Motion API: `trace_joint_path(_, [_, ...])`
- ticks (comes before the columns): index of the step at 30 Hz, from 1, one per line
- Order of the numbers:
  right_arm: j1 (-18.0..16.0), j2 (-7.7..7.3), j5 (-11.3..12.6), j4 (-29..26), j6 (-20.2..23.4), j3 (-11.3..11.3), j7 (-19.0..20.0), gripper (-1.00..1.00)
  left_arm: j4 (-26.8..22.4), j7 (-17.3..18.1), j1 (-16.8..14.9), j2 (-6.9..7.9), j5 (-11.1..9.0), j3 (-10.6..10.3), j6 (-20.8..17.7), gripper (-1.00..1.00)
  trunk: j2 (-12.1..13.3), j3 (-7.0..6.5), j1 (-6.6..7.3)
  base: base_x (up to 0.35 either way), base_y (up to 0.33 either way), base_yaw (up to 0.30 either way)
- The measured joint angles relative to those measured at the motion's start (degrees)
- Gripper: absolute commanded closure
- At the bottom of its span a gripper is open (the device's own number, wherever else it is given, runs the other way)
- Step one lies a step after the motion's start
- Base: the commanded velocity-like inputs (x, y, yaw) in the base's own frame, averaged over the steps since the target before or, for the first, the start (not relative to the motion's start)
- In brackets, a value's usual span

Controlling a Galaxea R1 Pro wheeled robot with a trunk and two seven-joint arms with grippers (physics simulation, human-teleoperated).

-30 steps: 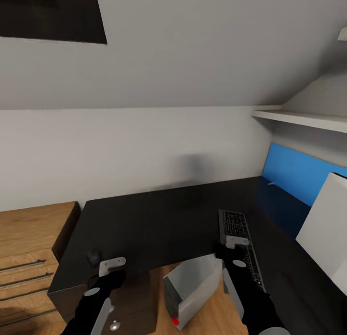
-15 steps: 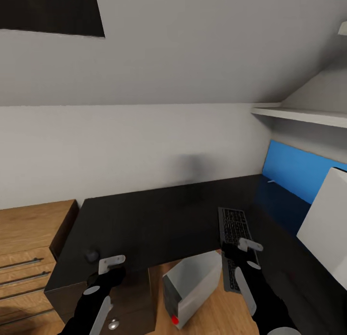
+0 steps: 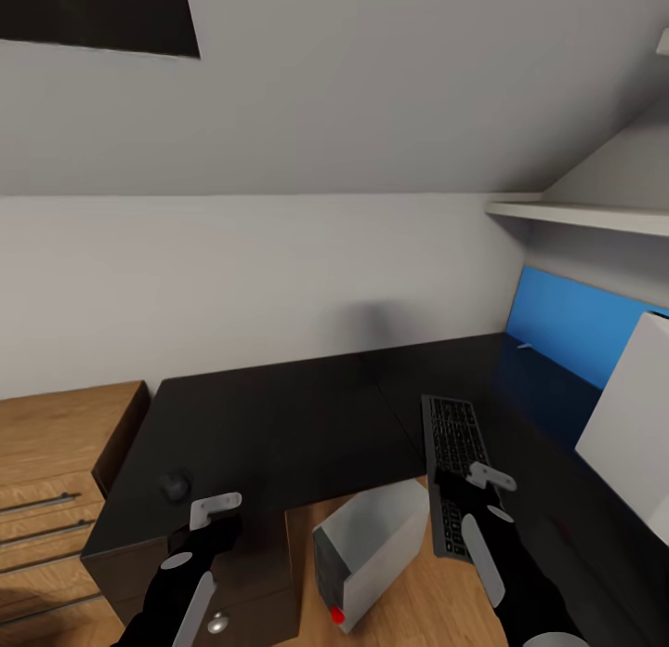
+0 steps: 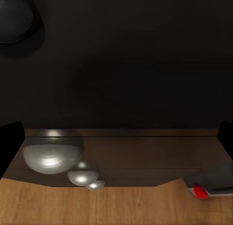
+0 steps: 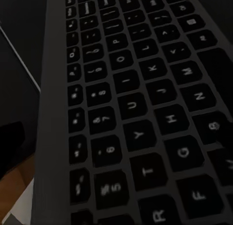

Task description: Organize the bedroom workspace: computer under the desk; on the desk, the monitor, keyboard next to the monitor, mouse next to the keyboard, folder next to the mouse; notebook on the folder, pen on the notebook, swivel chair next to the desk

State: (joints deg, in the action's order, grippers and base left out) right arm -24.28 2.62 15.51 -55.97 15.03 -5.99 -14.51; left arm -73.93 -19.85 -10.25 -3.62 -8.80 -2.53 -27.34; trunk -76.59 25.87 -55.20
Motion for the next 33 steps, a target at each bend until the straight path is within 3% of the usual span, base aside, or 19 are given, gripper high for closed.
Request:
trace_joint_path(2, [0.0, -0.01, 0.0, 0.0, 0.0, -0.5, 0.0, -1.0, 0.0, 0.0, 0.0, 0.0, 0.0, 0.0, 0.0, -1.0, -0.8, 0.36, -0.44, 0.0, 0.0, 0.0])
trace_joint_path(3, [0.0, -0.02, 0.0, 0.0, 0.0, -2.6, 0.0, -1.0, 0.0, 0.0, 0.0, 0.0, 0.0, 0.0, 0.0, -1.0, -1.2, 0.54, -0.66, 0.0, 0.0, 0.0])
trace_joint_path(4, [0.0, -0.01, 0.1, 0.0, 0.0, -3.1, 0.0, -1.0, 0.0, 0.0, 0.0, 0.0, 0.0, 0.0, 0.0, -1.0, -1.6, 0.72, -0.88, 0.0, 0.0, 0.0])
trace_joint_path(10, [0.0, -0.01, -0.2, -0.3, 0.0, -5.6, 0.1, -1.0, 0.0, 0.0, 0.0, -0.04, 0.1, -0.1, 0.1, -1.0, -4.0, 1.79, -2.19, 0.0, 0.0, 0.0])
trace_joint_path(13, [0.0, -0.01, -0.1, -0.3, -0.1, -6.5, 0.2, -1.0, 0.0, 0.0, 0.0, -0.02, 0.0, -0.6, 0.0, -1.0, -4.0, 1.79, -2.2, 0.0, 0.0, 0.0])
trace_joint_path(33, [0.0, -0.93, 0.0, -0.1, 0.0, -7.5, 0.0, -1.0, 0.3, 0.1, 0.0, 0.0, 0.0, -0.9, -0.2, -1.0, -4.0, 1.8, -2.2, 0.0, 0.0, 0.0])
